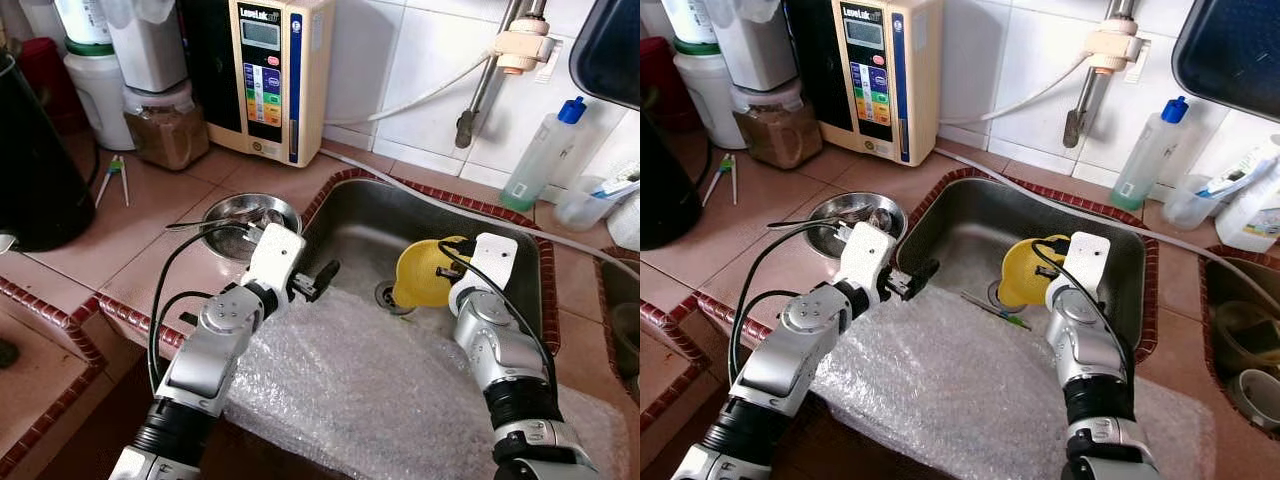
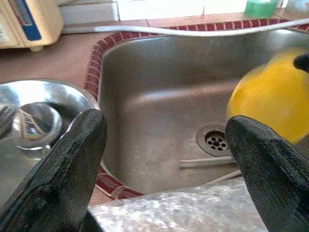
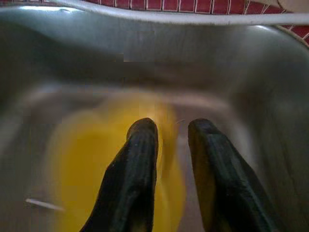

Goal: Kitchen organization

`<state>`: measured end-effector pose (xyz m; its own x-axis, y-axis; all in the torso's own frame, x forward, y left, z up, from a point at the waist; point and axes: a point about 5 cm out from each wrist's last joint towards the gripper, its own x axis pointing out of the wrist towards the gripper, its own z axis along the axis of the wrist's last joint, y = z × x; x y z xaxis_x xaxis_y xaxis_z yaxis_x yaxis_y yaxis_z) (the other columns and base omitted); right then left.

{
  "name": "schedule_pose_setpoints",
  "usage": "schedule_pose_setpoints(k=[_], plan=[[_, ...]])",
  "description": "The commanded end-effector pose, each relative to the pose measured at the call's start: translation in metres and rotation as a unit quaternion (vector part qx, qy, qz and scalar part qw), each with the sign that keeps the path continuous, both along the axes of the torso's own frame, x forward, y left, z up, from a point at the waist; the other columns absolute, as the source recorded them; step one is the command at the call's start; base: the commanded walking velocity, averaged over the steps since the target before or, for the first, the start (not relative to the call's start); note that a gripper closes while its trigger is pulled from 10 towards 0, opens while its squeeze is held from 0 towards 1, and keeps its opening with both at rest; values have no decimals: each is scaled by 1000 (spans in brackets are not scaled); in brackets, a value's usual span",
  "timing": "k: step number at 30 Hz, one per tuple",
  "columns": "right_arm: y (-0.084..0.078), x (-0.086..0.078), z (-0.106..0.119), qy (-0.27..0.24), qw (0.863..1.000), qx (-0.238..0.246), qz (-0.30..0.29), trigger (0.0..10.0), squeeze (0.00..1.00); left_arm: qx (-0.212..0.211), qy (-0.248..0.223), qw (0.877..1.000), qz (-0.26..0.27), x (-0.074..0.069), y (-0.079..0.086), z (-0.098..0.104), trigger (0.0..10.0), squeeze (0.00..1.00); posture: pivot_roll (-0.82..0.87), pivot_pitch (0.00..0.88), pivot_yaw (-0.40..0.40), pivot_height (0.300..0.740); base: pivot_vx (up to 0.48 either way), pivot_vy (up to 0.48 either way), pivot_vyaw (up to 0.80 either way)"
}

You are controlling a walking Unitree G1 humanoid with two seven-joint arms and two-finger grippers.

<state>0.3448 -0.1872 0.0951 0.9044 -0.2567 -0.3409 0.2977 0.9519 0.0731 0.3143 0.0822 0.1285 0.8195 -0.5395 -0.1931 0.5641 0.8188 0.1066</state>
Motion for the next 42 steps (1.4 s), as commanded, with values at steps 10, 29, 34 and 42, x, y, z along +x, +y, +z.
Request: schedule_pose_setpoints(k=[10, 29, 34, 42], plan=[[-3, 3, 3, -11, 1000, 2, 4, 10000, 1000, 4, -8, 1000, -5, -1, -5, 5, 10000, 1000, 3, 0, -73, 740, 0, 0, 0], [66, -3, 50, -174, 945, 96, 259, 10000, 1000, 1, -27, 990, 139, 16, 19, 15, 10000, 749, -4, 0, -68, 740, 0, 0, 0], [77, -9, 50, -172, 934, 103, 296, 10000, 90, 35, 12, 990, 136, 14, 25, 0, 10000, 0, -3, 0, -72, 740, 0, 0, 0], [90, -18, 56, -178, 908, 104, 366, 10000, 0, 40, 41, 987, 152, 13, 29, -8, 10000, 0, -7, 0, -75, 740, 0, 0, 0]])
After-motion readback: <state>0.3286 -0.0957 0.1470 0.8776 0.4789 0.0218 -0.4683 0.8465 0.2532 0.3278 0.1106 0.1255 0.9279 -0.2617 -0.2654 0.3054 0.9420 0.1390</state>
